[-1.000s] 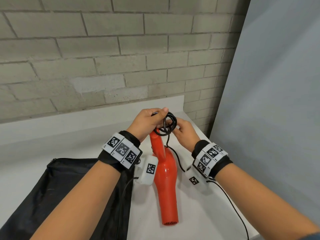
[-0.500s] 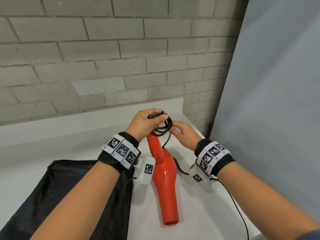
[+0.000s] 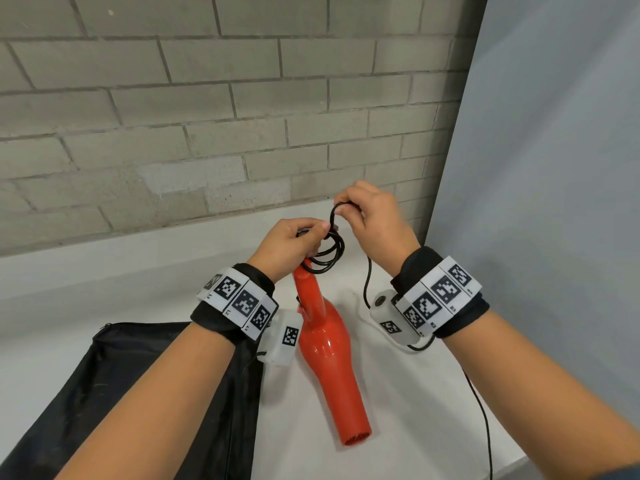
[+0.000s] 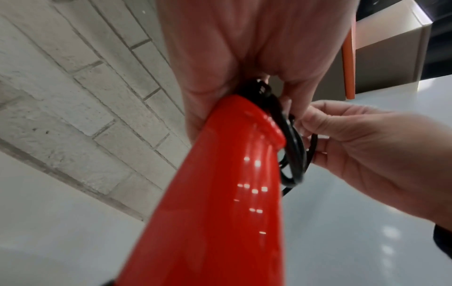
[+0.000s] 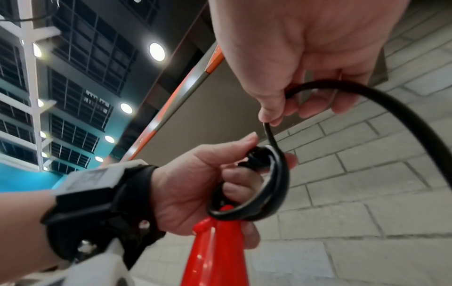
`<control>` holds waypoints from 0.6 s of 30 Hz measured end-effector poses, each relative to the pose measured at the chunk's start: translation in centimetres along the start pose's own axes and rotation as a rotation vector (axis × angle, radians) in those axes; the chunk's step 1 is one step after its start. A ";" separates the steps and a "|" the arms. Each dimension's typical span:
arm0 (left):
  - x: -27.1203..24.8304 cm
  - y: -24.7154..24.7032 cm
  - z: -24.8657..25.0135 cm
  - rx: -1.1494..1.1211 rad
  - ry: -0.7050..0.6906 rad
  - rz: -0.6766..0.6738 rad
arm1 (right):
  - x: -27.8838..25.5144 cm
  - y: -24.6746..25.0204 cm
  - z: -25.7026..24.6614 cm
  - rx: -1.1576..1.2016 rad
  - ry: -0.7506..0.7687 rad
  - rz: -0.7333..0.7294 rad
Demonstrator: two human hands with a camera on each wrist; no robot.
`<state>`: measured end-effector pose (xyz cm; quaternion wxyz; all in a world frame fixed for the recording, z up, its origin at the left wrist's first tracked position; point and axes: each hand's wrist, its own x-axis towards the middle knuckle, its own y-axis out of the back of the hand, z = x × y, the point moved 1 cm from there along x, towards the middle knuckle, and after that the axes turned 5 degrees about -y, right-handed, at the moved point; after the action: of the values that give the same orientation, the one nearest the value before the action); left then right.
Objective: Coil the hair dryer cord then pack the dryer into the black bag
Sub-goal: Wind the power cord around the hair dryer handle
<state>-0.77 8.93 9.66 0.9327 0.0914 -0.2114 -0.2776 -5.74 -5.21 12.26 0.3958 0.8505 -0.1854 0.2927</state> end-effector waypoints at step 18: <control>0.3 -1.2 -0.1 0.025 0.012 0.119 | -3.8 1.4 4.0 -0.211 -0.444 0.018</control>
<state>-1.12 7.74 9.32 0.9476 0.0918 -0.2145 -0.2183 -8.05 -8.91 8.54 0.4293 0.8462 -0.3051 0.0810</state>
